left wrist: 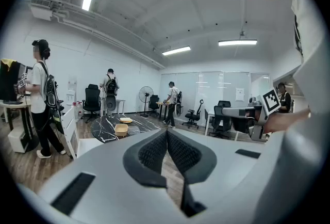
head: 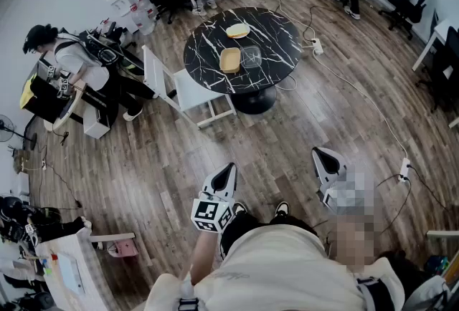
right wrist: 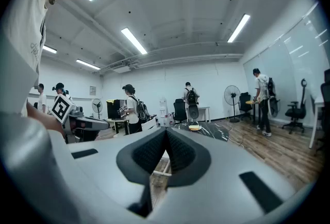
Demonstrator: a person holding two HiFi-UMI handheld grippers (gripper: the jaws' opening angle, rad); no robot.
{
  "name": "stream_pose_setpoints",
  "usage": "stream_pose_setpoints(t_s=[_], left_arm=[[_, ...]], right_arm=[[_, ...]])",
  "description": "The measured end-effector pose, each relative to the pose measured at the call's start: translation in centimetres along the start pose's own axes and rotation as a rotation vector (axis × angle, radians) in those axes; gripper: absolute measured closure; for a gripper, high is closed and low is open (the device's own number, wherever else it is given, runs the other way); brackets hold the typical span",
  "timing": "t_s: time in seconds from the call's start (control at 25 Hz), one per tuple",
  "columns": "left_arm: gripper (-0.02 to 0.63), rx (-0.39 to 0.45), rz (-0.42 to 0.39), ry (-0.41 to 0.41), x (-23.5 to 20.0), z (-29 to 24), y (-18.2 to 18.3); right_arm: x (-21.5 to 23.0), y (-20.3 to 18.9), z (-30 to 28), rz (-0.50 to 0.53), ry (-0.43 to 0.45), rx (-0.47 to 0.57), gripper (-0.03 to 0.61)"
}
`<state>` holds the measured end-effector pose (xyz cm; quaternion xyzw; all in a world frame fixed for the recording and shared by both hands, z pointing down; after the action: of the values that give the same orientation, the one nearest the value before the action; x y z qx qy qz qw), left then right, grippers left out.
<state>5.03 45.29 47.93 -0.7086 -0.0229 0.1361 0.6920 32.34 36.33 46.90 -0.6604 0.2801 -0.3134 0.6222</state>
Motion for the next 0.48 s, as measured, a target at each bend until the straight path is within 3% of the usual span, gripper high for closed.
stream_pose_setpoints(t_s=[0.48], left_arm=[[0.597,0.017,-0.019,0.028,1.2,-2.1,0.3]], right_arm=[[2.1,0.6,-1.2,0.052,0.052,0.037,0.572]])
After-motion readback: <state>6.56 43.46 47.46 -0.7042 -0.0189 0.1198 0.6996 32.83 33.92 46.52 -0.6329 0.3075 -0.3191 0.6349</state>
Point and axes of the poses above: the fingertips, and each gripper's own axes: z backward along the fingers, x to its right, y out of its top, the point moved 5 cm from there along z, backward along the fingers, and after that the axes turned 7 degrees about x, right-handed, at the moved point
